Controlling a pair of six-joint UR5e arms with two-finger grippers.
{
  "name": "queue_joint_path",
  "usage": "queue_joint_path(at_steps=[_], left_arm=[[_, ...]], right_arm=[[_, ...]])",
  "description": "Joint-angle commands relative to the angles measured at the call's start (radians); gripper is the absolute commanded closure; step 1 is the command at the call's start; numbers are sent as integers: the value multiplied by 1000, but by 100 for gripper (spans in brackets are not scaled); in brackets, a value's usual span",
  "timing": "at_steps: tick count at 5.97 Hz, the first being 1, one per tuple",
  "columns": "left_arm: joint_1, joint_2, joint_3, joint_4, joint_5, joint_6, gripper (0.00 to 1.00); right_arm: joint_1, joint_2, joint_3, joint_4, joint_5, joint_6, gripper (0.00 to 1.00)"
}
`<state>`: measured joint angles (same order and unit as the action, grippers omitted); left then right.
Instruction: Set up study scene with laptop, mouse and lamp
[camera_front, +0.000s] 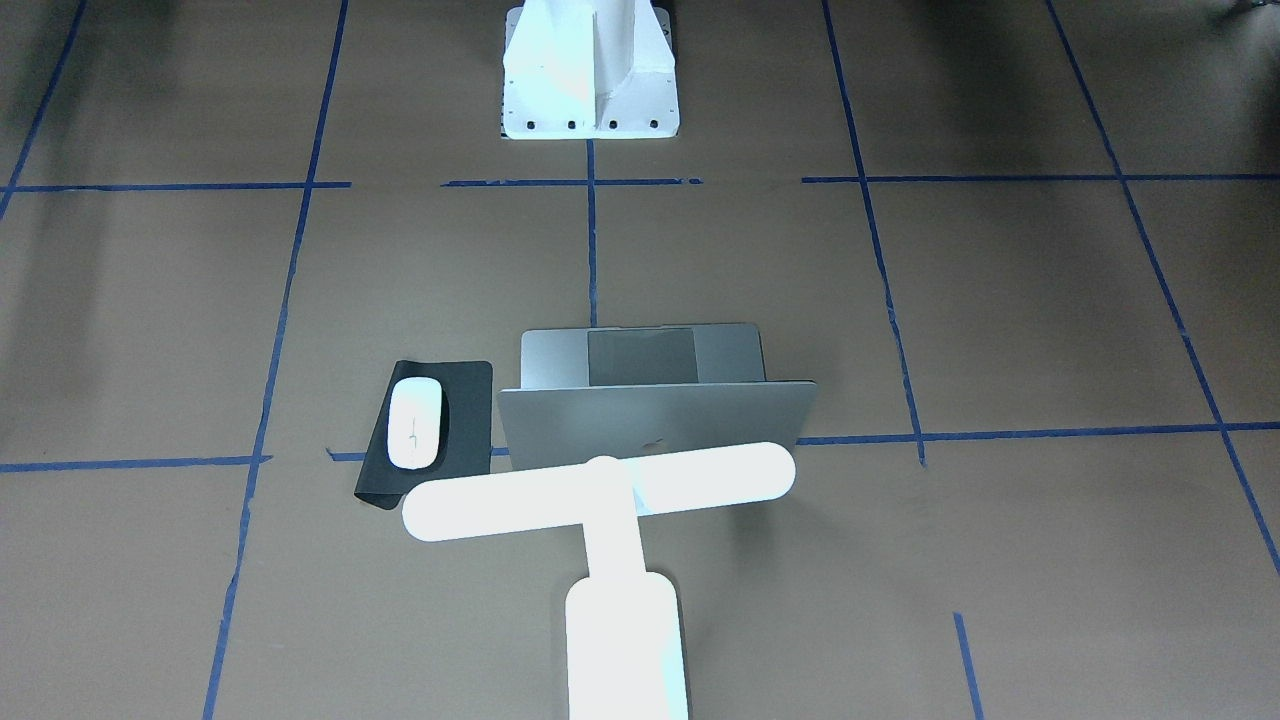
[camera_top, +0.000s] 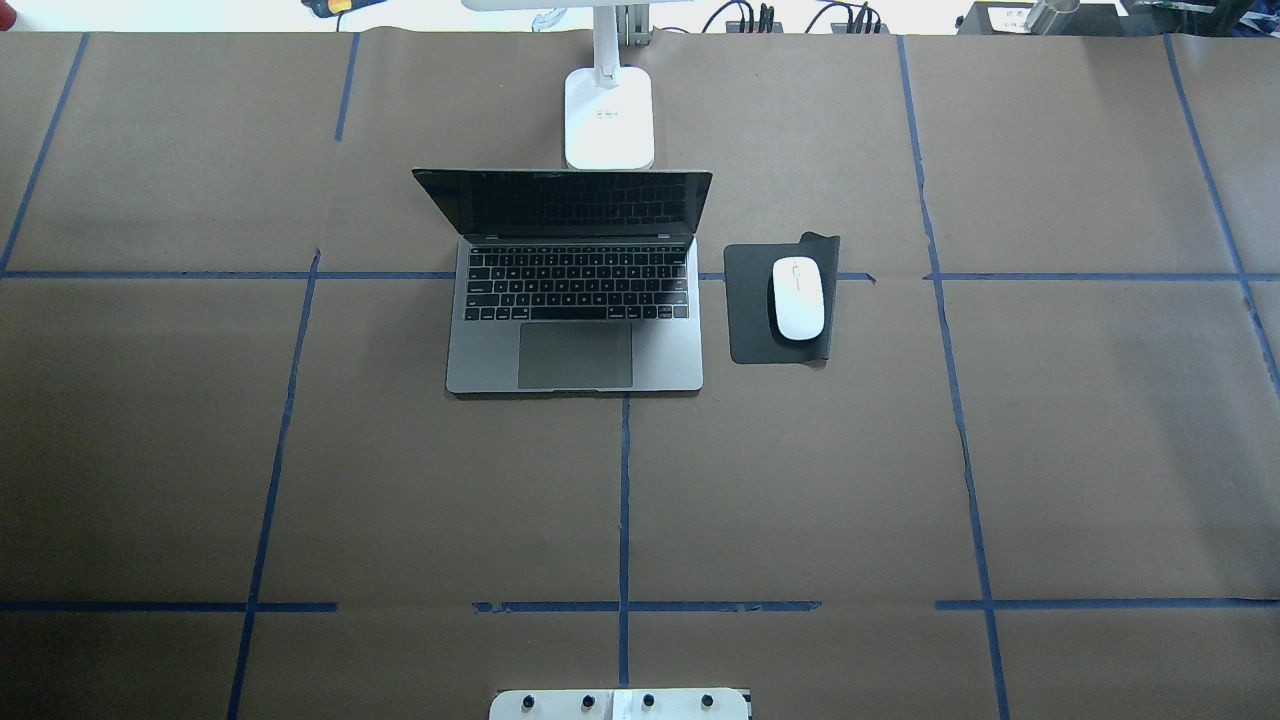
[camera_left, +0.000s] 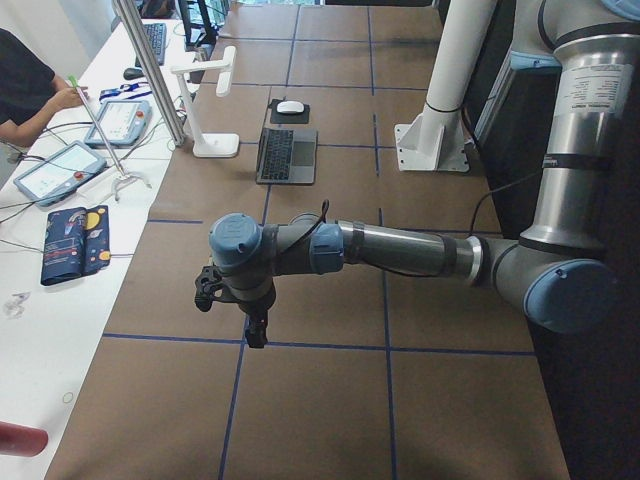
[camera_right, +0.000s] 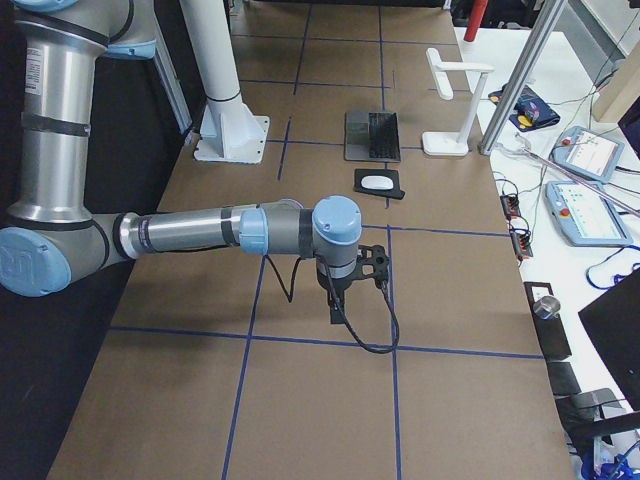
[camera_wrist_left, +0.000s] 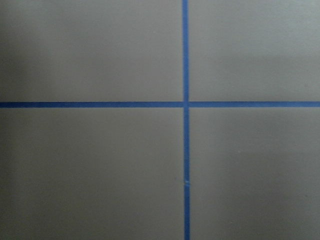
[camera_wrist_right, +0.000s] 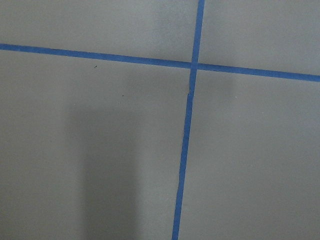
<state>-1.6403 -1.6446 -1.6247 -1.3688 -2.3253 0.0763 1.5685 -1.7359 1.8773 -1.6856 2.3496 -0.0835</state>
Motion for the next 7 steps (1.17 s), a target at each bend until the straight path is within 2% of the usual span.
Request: queue_joint_path(at_steps=[1, 2, 4, 7], left_arm=[[3, 5, -23, 7, 20, -13, 0], [3, 31, -53, 8, 20, -6, 0], [5, 49, -76, -6, 18, -3, 0], [77, 51, -67, -7, 18, -13, 0]], right_arm=[[-4, 2, -15, 1, 7, -9, 0], [-5, 4, -21, 1, 7, -7, 0], [-8, 100, -151, 9, 10, -7, 0], [-8, 101, -147, 9, 14, -10, 0]])
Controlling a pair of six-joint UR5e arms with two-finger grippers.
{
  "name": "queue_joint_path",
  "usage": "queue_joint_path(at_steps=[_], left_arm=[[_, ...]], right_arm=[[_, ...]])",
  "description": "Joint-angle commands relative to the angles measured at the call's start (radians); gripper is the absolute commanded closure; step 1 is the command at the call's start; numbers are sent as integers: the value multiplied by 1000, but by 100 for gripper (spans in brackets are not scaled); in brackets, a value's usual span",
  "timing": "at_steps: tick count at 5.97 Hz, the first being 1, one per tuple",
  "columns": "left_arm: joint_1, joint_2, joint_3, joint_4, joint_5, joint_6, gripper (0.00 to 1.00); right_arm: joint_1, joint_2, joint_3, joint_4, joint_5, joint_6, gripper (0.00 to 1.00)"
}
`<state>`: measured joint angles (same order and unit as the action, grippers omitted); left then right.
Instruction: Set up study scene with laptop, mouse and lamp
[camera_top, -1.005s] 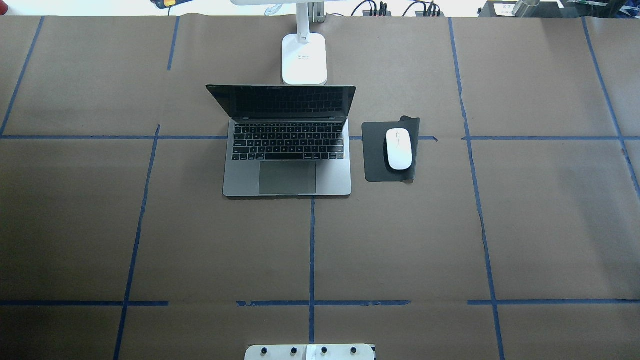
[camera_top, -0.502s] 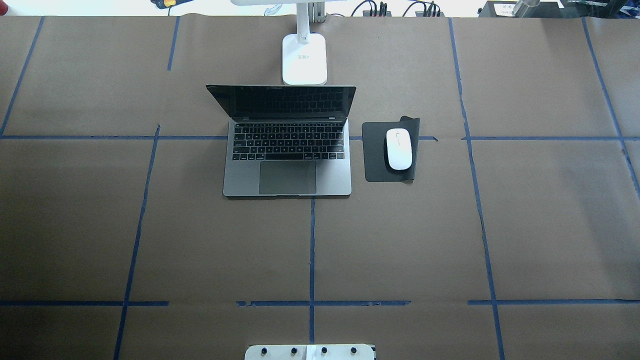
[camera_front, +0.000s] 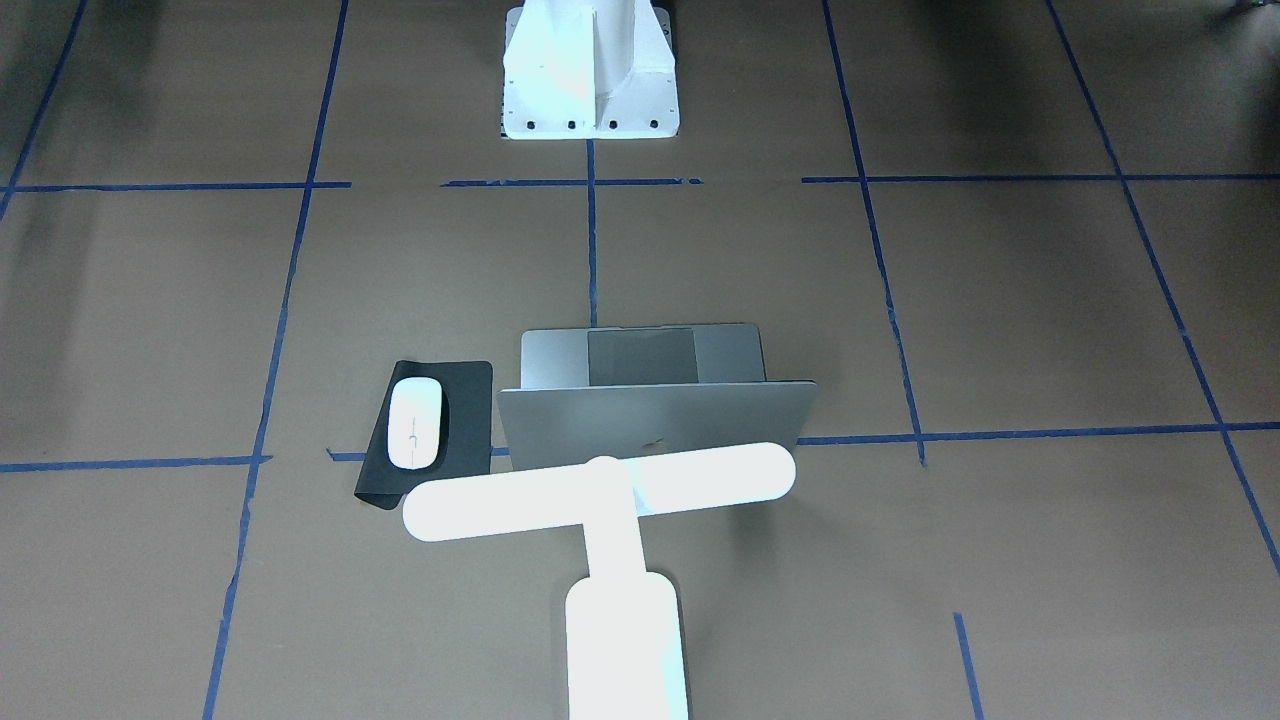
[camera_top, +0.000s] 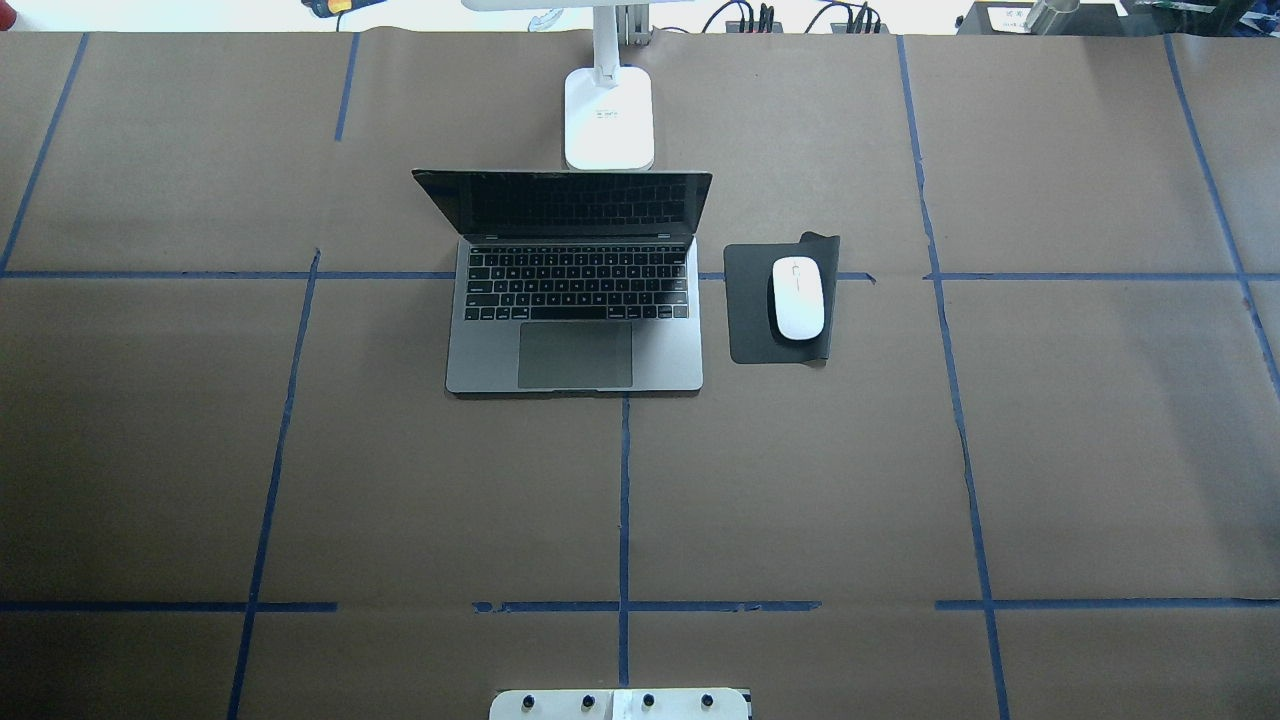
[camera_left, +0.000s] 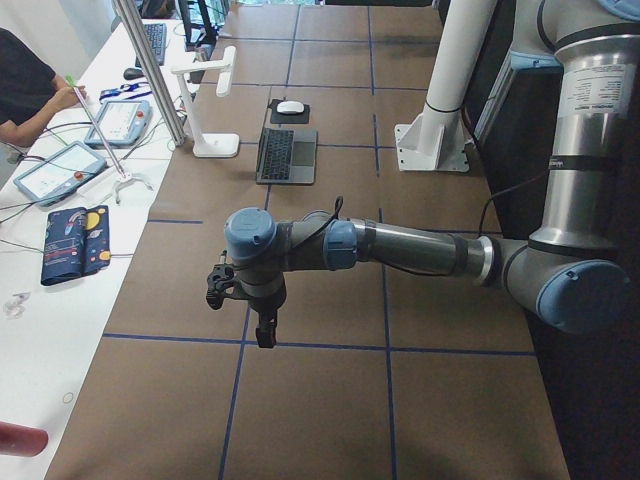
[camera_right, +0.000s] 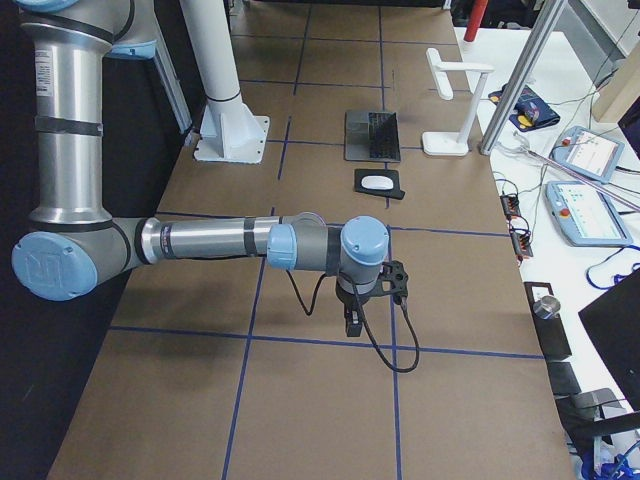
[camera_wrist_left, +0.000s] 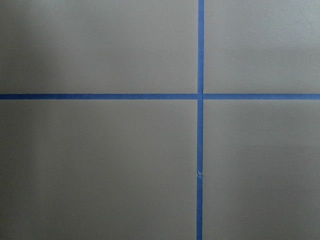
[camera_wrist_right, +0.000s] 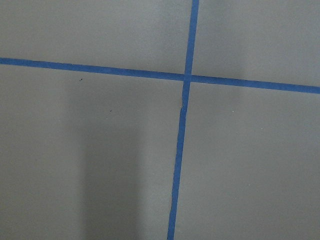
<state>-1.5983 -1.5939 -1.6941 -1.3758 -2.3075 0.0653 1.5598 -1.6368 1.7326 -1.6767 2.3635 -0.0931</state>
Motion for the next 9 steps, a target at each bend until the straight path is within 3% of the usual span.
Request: queue_joint_path(at_steps=[1, 3, 5, 7, 9], left_arm=[[38, 2, -16, -3, -1, 7, 0], [38, 5, -9, -3, -3, 11, 0], [38, 5, 2, -6, -82, 11, 0], [38, 5, 43, -8, -78, 1, 0], [37, 5, 21, -2, -76, -2, 0]], right_arm=[[0, -6, 2, 3, 0, 4, 0], [0, -11, 5, 3, -3, 4, 0], [0, -18, 4, 5, -4, -1, 0], [-1, -23, 2, 6, -3, -2, 0], [0, -44, 10, 8, -1, -2, 0]])
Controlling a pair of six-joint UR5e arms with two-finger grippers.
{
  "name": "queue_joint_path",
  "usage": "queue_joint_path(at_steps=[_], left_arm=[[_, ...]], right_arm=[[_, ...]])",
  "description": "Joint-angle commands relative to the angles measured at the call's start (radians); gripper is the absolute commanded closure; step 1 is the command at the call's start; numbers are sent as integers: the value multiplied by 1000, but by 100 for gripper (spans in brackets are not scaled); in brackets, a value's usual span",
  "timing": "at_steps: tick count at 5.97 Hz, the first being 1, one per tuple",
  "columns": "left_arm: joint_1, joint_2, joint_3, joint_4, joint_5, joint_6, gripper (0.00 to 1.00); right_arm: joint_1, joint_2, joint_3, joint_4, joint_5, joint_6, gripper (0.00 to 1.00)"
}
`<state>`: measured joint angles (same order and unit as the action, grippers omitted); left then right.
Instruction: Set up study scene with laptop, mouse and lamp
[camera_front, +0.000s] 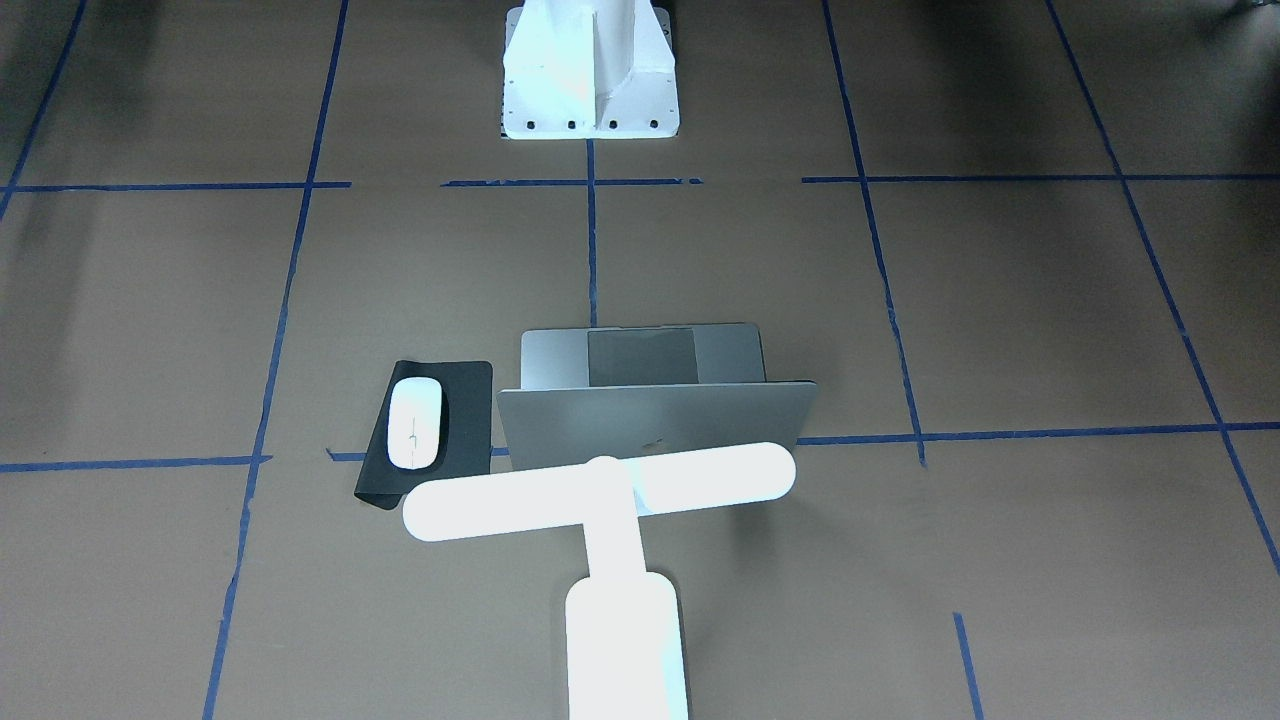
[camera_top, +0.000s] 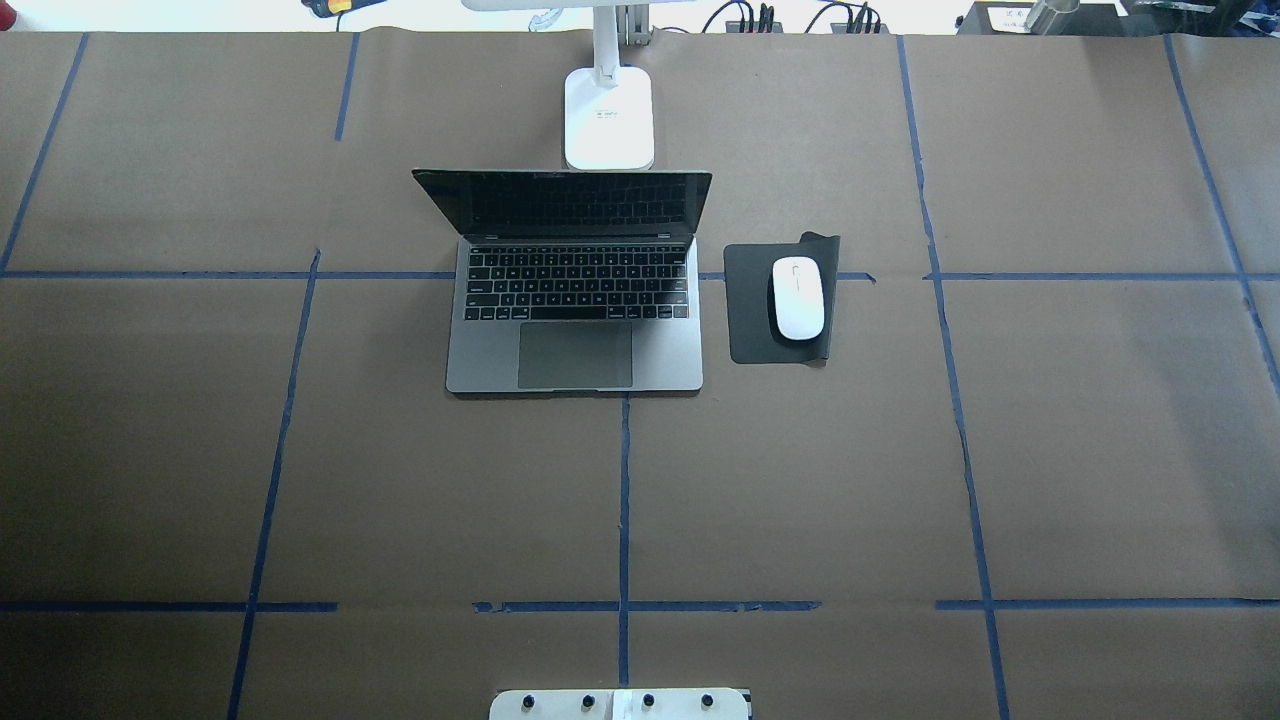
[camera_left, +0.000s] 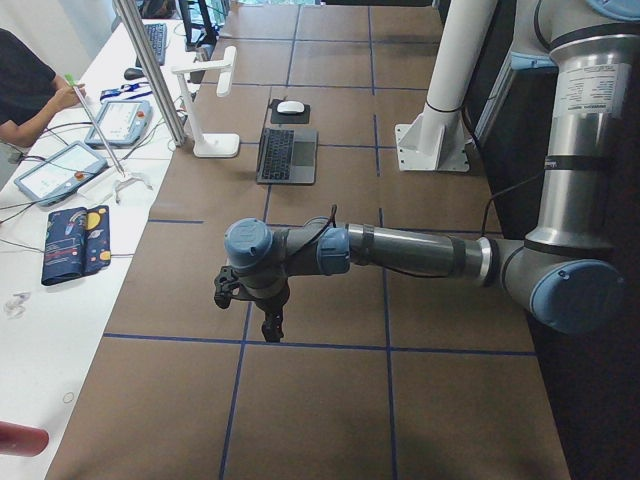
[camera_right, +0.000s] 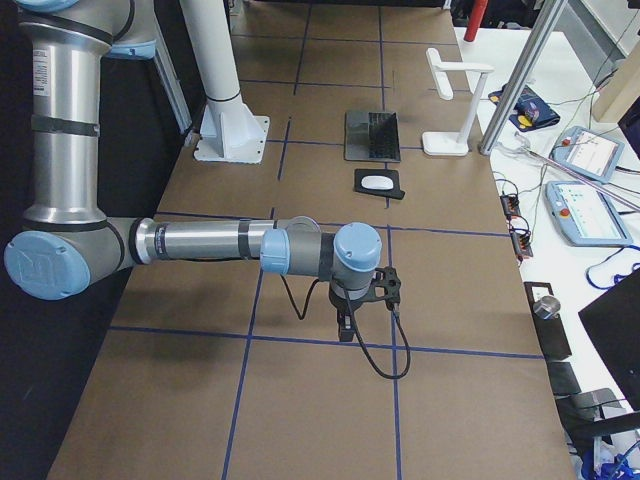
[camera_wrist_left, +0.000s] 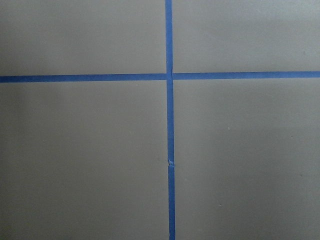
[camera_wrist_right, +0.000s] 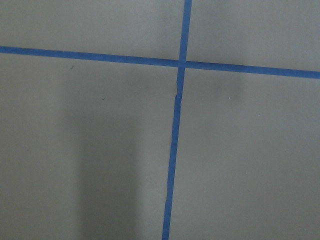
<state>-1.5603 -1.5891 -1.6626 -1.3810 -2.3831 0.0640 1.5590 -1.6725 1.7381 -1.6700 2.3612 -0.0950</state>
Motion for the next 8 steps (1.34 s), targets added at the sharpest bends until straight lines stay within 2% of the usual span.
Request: queue_joint_path(at_steps=[1, 8], left_arm=[[-1, 1, -17, 7, 2, -1, 0], [-7, 4, -17, 6, 13, 5, 0]], right_arm=[[0, -36, 30, 0, 1, 1, 0], [0, -33, 49, 1, 0, 1, 0]])
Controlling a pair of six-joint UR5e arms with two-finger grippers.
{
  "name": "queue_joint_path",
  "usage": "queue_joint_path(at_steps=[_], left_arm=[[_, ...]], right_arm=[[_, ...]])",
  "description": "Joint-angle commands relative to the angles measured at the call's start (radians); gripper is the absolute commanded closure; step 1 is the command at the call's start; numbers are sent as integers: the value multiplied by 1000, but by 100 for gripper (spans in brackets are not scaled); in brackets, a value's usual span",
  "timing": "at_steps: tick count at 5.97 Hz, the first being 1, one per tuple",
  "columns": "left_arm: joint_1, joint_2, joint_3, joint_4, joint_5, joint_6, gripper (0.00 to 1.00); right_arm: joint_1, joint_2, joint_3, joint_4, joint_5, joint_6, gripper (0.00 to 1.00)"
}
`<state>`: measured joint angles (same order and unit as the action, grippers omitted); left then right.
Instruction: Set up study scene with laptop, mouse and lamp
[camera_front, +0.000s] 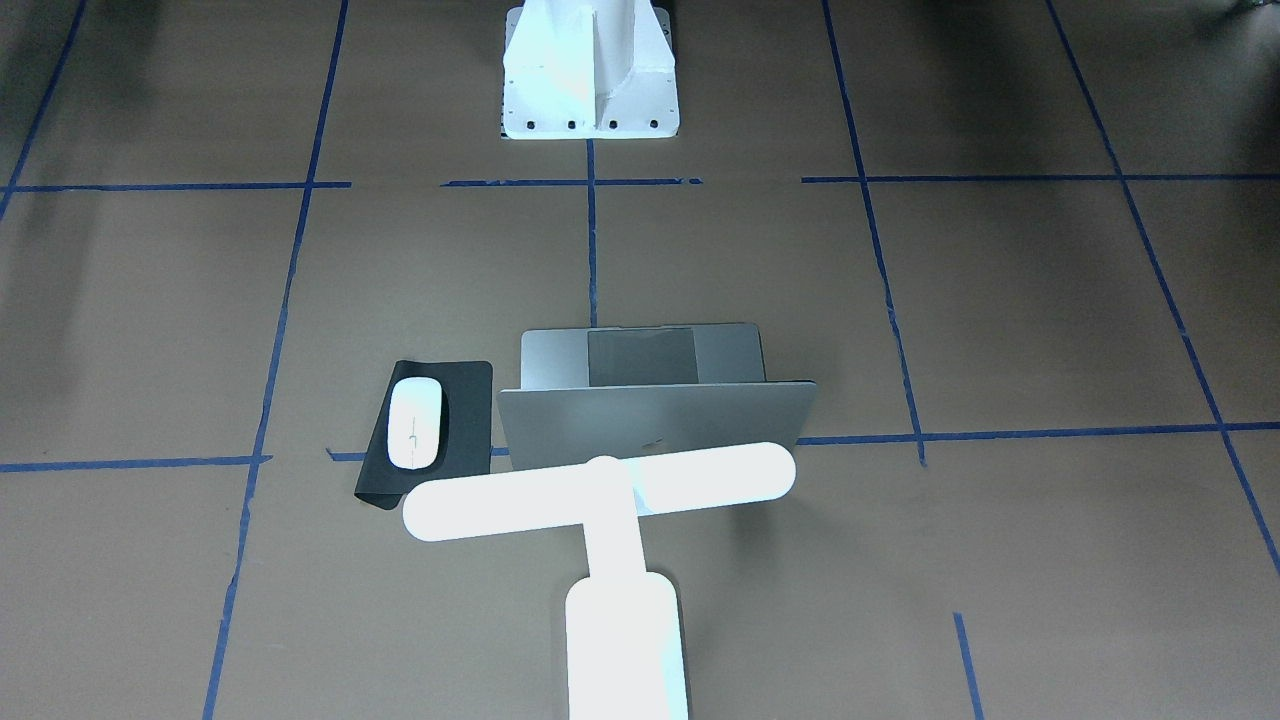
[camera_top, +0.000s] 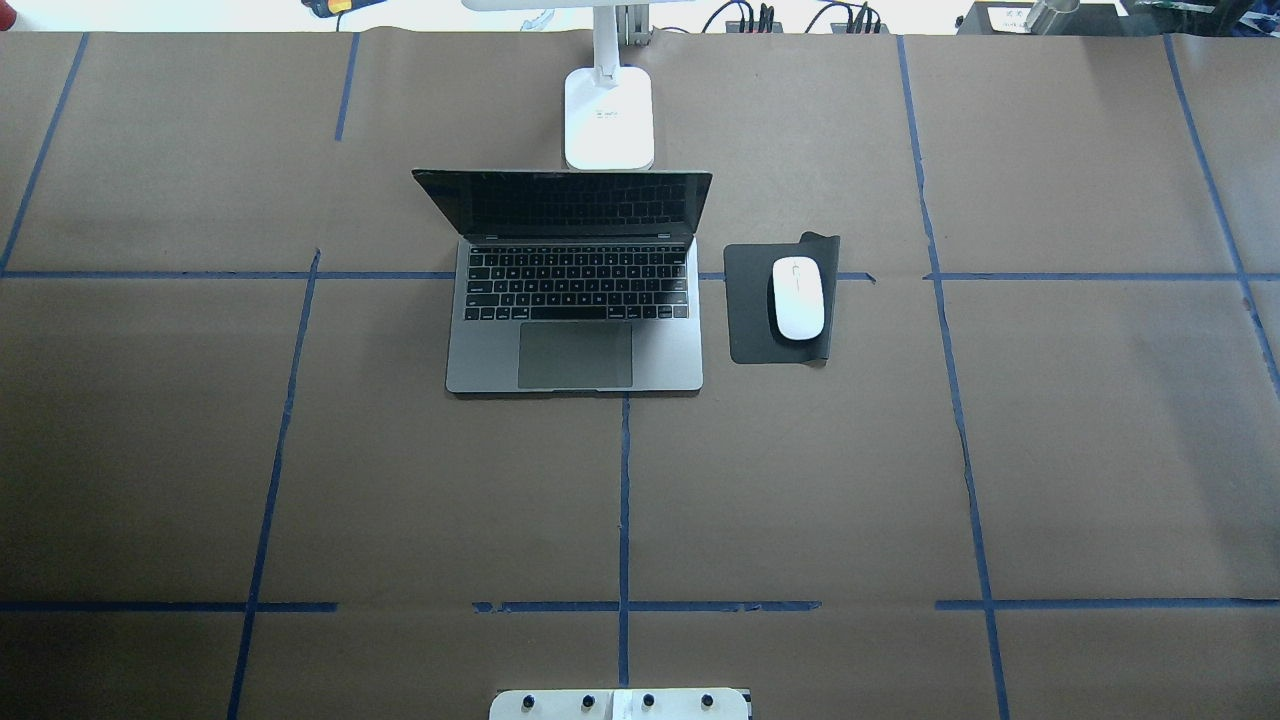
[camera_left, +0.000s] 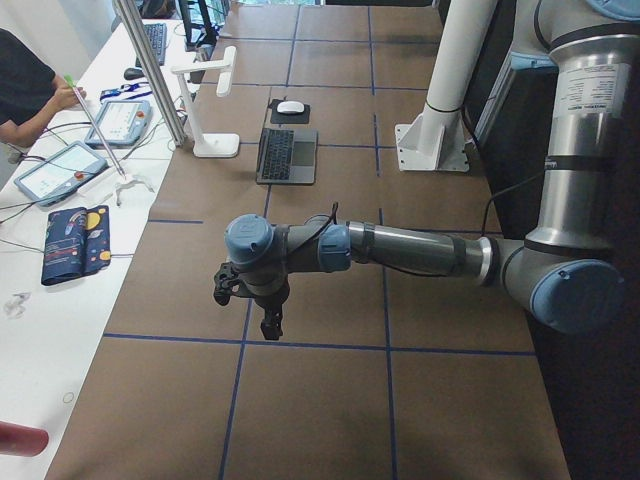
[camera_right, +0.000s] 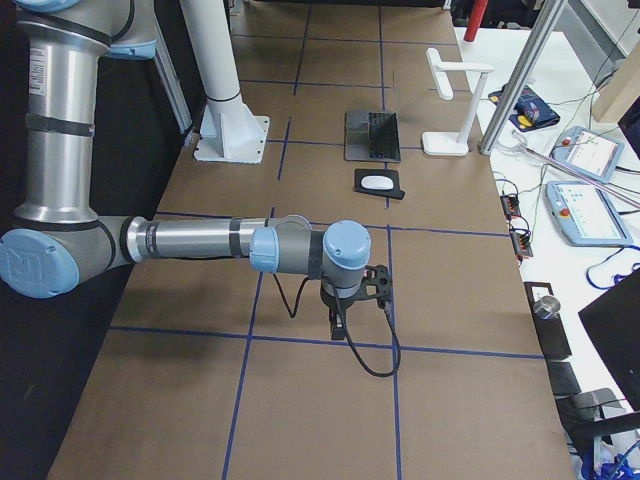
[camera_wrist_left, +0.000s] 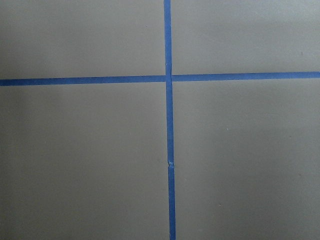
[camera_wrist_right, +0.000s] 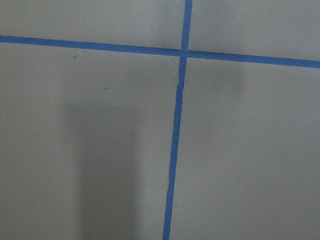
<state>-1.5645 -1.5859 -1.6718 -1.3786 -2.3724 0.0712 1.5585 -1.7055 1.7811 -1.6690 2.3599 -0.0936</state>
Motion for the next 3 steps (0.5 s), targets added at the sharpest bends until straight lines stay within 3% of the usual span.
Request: queue_joint_path(at_steps=[1, 3], left_arm=[[0, 36, -8, 3, 2, -4, 0], [0, 38, -8, 3, 2, -4, 0]], right_arm=[[0, -3, 11, 0, 1, 0, 0], [0, -2, 12, 0, 1, 0, 0]])
